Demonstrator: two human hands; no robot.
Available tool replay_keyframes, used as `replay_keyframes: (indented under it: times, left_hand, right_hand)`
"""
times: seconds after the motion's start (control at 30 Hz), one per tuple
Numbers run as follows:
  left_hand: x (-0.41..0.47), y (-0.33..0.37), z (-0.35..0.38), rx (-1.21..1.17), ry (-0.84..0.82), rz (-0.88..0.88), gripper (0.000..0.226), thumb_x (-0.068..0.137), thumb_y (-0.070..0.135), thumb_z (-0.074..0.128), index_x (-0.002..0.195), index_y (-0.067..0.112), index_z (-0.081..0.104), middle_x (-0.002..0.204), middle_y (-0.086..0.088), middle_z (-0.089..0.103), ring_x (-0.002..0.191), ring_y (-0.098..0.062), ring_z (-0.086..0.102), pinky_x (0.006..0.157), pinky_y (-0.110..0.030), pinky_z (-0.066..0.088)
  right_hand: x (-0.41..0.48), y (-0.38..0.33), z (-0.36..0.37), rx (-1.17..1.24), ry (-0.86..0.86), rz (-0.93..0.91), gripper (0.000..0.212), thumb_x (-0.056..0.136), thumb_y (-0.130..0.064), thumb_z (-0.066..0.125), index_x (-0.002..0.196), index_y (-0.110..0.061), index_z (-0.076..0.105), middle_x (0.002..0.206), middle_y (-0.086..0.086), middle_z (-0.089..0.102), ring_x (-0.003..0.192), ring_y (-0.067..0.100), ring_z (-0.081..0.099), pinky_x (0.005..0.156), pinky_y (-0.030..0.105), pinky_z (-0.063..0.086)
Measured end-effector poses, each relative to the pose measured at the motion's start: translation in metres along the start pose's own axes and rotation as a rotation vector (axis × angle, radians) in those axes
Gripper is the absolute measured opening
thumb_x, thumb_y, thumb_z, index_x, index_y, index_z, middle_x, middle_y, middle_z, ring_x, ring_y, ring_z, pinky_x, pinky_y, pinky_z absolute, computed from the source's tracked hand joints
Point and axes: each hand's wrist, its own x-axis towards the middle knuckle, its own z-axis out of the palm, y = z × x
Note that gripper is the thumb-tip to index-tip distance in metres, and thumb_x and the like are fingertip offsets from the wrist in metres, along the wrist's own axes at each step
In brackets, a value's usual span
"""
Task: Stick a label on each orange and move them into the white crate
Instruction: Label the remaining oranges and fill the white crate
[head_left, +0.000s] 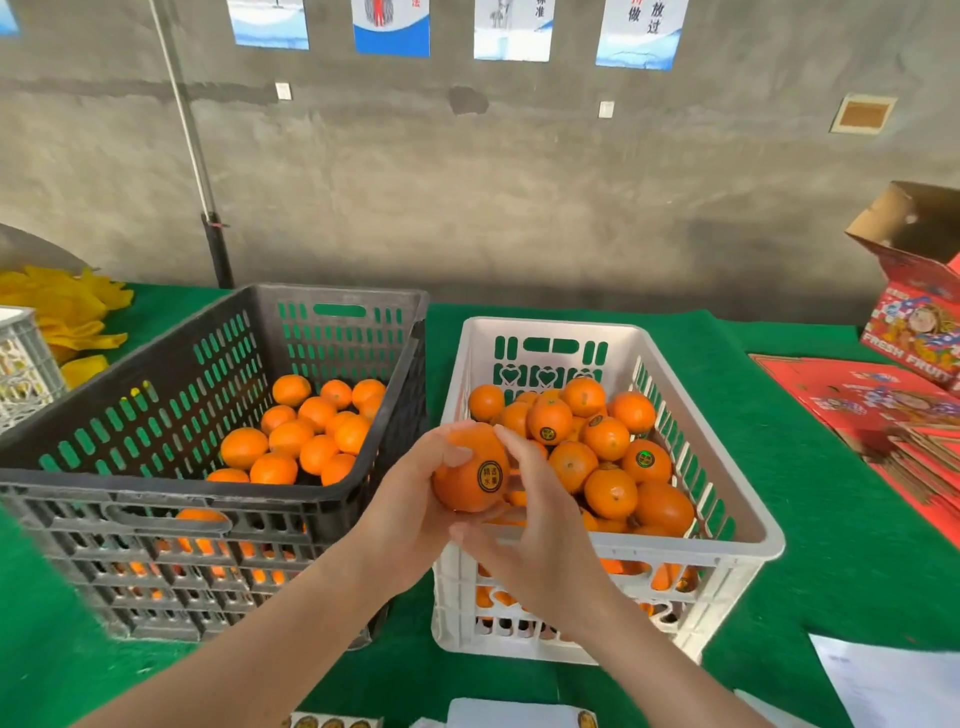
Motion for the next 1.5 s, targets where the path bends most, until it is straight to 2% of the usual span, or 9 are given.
replay_keyframes:
  times: [0.13,0.23,0.43,0.67,0.9,1.1,1.27,1.37,1.5]
  left_hand:
    - [0.026,-0.017,0.005,0.287,0.124,0.012,0.037,0.079,0.035,0.067,0.115,0.024,0.065,0.117,-0.011,0.065,0.100,-0.026,0.067,0.079,-0.040,0.057]
    - [0.046,-0.023,0.009,0.717,0.123,0.161,0.040,0.097,0.044,0.037,0.131,0.028,0.053,0.130,-0.003,0.058,0.117,-0.016,0.057,0.100,-0.036,0.046]
    - [0.070,-0.045,-0.007,1.785,0.136,0.064,0.014,0.097,0.032,0.047,0.098,0.026,0.060,0.092,0.007,0.065,0.077,-0.007,0.058,0.054,-0.015,0.036]
    - [0.073,-0.049,-0.016,1.767,0.194,0.099,0.008,0.092,0.039,0.053,0.089,0.032,0.055,0.075,0.015,0.055,0.068,0.000,0.052,0.052,-0.013,0.035]
    - [0.072,-0.046,-0.012,1.768,0.215,0.106,0.011,0.094,0.037,0.050,0.087,0.032,0.056,0.072,0.012,0.056,0.064,-0.002,0.053,0.049,-0.013,0.031]
    - [0.068,-0.041,-0.006,1.774,0.242,0.140,0.018,0.095,0.030,0.048,0.083,0.022,0.060,0.075,0.006,0.057,0.067,-0.009,0.053,0.052,-0.019,0.036]
    - [0.049,-0.042,-0.002,1.659,0.224,0.427,0.015,0.095,0.023,0.052,0.092,0.015,0.064,0.072,0.002,0.060,0.071,-0.019,0.059,0.061,-0.033,0.046]
    - [0.023,-0.051,-0.003,1.441,0.204,0.640,0.011,0.091,0.010,0.060,0.098,0.006,0.068,0.077,-0.004,0.064,0.066,-0.016,0.056,0.061,-0.035,0.049]
    - [-0.020,-0.070,-0.013,1.333,0.204,0.745,0.017,0.086,0.000,0.059,0.103,-0.001,0.065,0.104,-0.008,0.062,0.093,-0.017,0.061,0.084,-0.022,0.051]
  right_hand:
    - [0.013,0.021,-0.009,0.020,0.130,0.012,0.072,0.073,-0.022,0.078,0.126,-0.042,0.035,0.125,-0.013,0.048,0.110,0.001,0.050,0.086,0.022,0.052]
    - [0.039,0.036,-0.026,-0.029,0.180,0.031,0.072,0.069,-0.031,0.081,0.126,-0.035,0.038,0.121,-0.012,0.049,0.107,0.006,0.052,0.086,0.027,0.052]
    - [0.137,0.088,-0.048,-0.335,0.175,0.210,0.070,0.072,-0.017,0.075,0.133,-0.020,0.039,0.128,0.001,0.051,0.118,0.020,0.048,0.087,0.024,0.040]
    - [0.197,0.131,-0.029,-0.529,0.114,0.421,0.073,0.084,-0.041,0.066,0.142,-0.019,0.029,0.141,0.010,0.045,0.134,0.037,0.033,0.108,0.052,0.032]
    - [0.187,0.121,-0.027,-0.577,0.066,0.483,0.059,0.093,-0.027,0.055,0.145,-0.013,0.028,0.148,0.015,0.033,0.138,0.034,0.026,0.110,0.049,0.030]
    - [0.100,0.028,-0.039,-0.012,0.365,-0.114,0.016,0.091,-0.015,0.059,0.105,-0.011,0.064,0.100,-0.002,0.066,0.096,0.010,0.060,0.082,0.024,0.052]
    - [-0.041,0.036,-0.008,-0.013,-0.303,-0.167,0.028,0.092,-0.032,0.054,0.075,-0.013,0.066,0.073,-0.003,0.066,0.066,0.007,0.059,0.060,0.026,0.048]
    - [-0.082,0.094,0.016,-0.445,-0.730,0.143,0.036,0.095,-0.031,0.050,0.113,-0.002,0.062,0.115,0.014,0.063,0.106,0.023,0.056,0.093,0.035,0.045]
    - [-0.095,0.134,0.026,-0.698,-0.816,0.343,0.062,0.093,-0.043,0.048,0.143,-0.009,0.035,0.148,0.012,0.033,0.137,0.029,0.028,0.112,0.043,0.027]
